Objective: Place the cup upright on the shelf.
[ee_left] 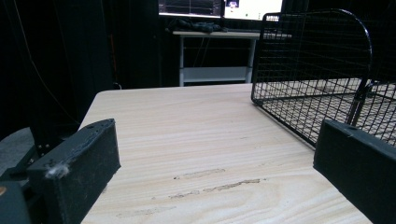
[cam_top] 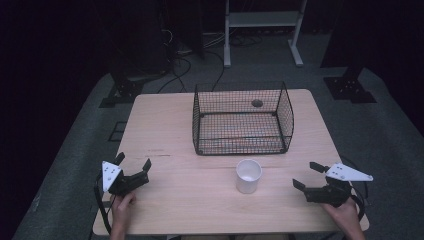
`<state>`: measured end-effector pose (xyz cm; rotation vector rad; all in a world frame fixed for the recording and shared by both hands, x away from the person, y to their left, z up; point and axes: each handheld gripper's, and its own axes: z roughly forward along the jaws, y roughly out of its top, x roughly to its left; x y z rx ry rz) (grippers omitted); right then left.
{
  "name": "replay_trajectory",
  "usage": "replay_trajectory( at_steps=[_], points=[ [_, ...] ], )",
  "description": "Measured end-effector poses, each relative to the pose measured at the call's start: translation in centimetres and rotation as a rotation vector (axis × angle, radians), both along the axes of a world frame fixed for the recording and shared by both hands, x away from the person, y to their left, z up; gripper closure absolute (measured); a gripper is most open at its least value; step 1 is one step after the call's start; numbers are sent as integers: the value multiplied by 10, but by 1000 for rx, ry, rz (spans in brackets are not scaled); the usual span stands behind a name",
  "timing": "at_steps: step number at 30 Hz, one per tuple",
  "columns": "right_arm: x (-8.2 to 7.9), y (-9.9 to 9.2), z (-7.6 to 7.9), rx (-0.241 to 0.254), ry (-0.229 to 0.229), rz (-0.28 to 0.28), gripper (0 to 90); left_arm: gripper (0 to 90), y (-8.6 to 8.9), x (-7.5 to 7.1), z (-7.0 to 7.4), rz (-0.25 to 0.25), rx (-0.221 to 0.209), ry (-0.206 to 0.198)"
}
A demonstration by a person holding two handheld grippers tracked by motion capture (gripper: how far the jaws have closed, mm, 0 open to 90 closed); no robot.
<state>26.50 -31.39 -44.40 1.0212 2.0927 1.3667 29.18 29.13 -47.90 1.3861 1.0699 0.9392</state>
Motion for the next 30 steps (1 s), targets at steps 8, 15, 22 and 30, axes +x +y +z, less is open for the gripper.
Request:
replay_trajectory(
  at_steps=[8, 15, 22, 30],
  points=[
    [0, 11, 10, -15, 5, 48, 79, 0, 0, 0, 0, -1, 0, 0],
    [1, 27, 14, -47, 13, 97, 79, 0, 0, 0, 0, 0, 1, 0],
    [4, 40, 15, -45, 31, 135, 79, 0, 1, 0, 0, 1, -9, 2],
    [6, 60, 14, -68, 48, 186, 29, 0, 1, 0, 0, 0, -8, 1]
  ],
)
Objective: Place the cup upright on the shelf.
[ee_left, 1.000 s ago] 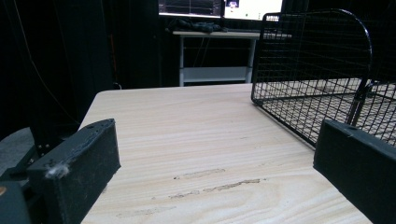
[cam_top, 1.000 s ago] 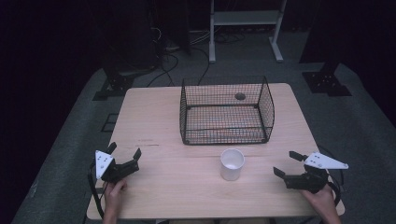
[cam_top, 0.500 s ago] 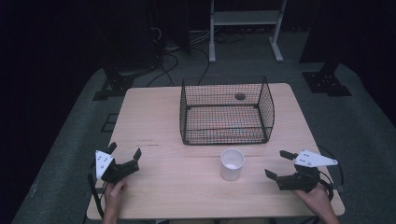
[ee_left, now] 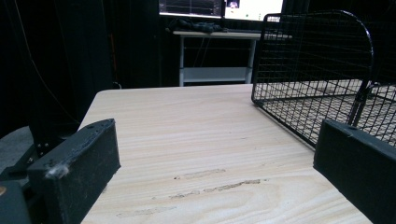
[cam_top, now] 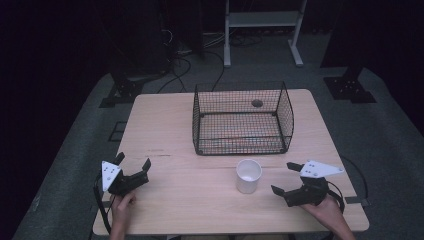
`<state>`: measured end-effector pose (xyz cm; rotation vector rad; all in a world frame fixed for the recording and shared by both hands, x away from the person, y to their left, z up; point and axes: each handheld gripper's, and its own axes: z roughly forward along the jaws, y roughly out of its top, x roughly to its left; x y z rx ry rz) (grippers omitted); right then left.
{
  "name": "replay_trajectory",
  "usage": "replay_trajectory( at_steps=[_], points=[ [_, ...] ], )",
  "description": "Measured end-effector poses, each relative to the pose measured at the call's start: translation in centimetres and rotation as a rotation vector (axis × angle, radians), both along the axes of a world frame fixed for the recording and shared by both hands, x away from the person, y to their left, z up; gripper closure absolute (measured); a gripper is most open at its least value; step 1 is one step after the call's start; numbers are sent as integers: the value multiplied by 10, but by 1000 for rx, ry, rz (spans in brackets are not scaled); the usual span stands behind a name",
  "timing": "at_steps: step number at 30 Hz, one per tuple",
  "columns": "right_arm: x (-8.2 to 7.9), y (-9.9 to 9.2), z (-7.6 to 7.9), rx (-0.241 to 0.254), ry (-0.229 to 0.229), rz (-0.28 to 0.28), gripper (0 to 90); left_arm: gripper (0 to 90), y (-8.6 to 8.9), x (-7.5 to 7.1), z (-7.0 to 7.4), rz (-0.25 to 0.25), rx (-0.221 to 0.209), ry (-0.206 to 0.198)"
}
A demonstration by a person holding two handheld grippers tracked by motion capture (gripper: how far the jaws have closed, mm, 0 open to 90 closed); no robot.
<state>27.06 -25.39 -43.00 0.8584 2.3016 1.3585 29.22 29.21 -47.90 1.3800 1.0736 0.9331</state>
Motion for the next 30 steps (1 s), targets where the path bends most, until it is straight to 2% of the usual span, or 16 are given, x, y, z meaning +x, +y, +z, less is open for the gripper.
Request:
replay_trajectory(
  at_steps=[13, 17, 30],
  points=[
    [3, 24, 2, 0, 18, 75, 20, 0, 0, 0, 0, 0, -1, 0],
    [4, 32, 1, -17, 20, 95, 20, 0, 0, 0, 0, 1, -2, 1],
    [8, 46, -1, -6, 19, 111, 20, 0, 0, 0, 0, 0, -2, 0]
  ],
)
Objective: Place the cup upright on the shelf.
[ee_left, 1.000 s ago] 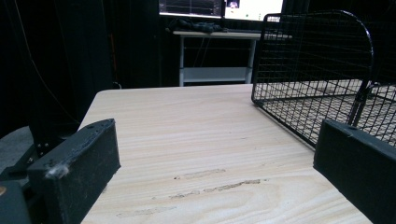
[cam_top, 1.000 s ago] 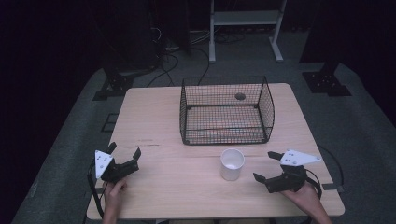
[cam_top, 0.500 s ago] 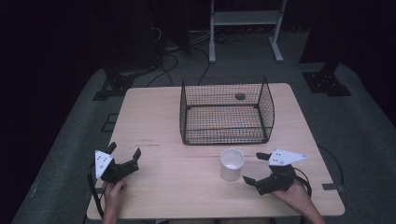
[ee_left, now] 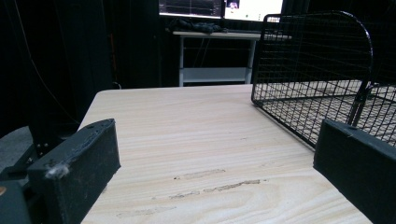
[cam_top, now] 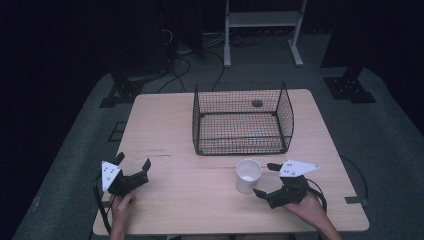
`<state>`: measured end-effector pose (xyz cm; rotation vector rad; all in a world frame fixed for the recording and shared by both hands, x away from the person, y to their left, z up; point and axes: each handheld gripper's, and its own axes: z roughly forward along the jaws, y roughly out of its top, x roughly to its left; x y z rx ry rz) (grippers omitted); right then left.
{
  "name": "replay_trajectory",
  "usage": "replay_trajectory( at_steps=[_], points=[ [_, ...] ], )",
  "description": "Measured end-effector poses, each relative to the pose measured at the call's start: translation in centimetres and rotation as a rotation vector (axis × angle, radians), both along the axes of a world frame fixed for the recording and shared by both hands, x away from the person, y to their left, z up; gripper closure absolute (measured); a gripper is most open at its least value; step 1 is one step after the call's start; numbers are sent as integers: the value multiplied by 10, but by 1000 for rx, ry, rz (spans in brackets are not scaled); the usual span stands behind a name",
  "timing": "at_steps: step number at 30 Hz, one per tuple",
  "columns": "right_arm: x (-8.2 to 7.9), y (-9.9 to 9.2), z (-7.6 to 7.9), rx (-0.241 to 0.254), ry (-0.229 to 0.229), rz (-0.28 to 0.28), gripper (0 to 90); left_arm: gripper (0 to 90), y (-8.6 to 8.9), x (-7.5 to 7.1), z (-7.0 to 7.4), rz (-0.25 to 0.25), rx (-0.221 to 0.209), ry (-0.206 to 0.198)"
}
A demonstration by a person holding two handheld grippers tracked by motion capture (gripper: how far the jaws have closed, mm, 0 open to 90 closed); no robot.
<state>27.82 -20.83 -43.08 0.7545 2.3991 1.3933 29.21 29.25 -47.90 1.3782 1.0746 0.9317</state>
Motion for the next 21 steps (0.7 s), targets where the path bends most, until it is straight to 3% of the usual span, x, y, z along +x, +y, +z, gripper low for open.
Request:
replay_trajectory(
  at_steps=[21],
  points=[
    [19, 23, -10, -7, 22, 17, 20, 0, 0, 0, 0, -2, -1, -1]
  ],
)
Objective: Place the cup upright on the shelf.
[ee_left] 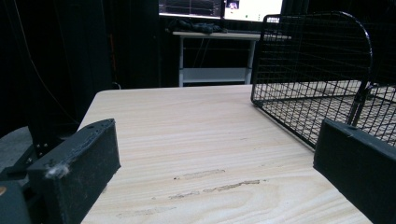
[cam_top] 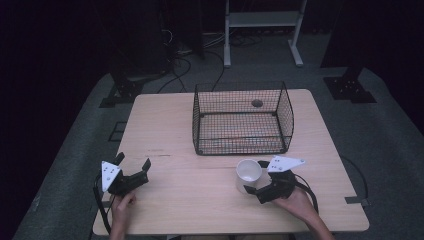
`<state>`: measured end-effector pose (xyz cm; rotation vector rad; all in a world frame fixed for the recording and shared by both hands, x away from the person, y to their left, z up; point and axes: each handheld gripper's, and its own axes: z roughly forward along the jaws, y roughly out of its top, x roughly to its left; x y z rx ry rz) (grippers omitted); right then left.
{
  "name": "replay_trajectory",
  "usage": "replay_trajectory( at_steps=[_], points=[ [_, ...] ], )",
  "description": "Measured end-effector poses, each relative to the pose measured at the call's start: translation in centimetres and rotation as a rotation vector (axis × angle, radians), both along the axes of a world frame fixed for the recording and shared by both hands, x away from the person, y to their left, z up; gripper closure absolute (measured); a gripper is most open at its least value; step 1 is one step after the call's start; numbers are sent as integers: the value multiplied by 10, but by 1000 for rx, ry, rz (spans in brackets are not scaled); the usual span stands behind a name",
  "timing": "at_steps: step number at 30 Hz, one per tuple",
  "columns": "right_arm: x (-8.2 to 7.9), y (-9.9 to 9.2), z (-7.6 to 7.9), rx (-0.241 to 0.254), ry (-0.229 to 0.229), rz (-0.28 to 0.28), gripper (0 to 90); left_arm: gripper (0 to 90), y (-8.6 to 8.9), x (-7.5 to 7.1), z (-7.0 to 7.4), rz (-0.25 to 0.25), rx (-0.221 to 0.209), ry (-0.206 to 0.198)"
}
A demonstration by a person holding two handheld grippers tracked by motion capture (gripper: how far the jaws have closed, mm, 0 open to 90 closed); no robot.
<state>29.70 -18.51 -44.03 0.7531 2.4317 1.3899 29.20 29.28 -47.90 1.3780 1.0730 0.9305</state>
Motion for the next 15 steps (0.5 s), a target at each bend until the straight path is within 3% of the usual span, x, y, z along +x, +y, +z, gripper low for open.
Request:
replay_trajectory(
  at_steps=[7, 10, 15],
  points=[
    [5, 8, -1, -15, -1, 20, 21, 0, 0, 0, 0, 1, -3, 0],
    [8, 7, -3, -5, 9, 42, 145, 0, 0, 0, 0, 1, -4, -1],
    [9, 6, -1, 9, 9, 47, 192, 0, 0, 0, 0, 1, -3, 0]
  ],
)
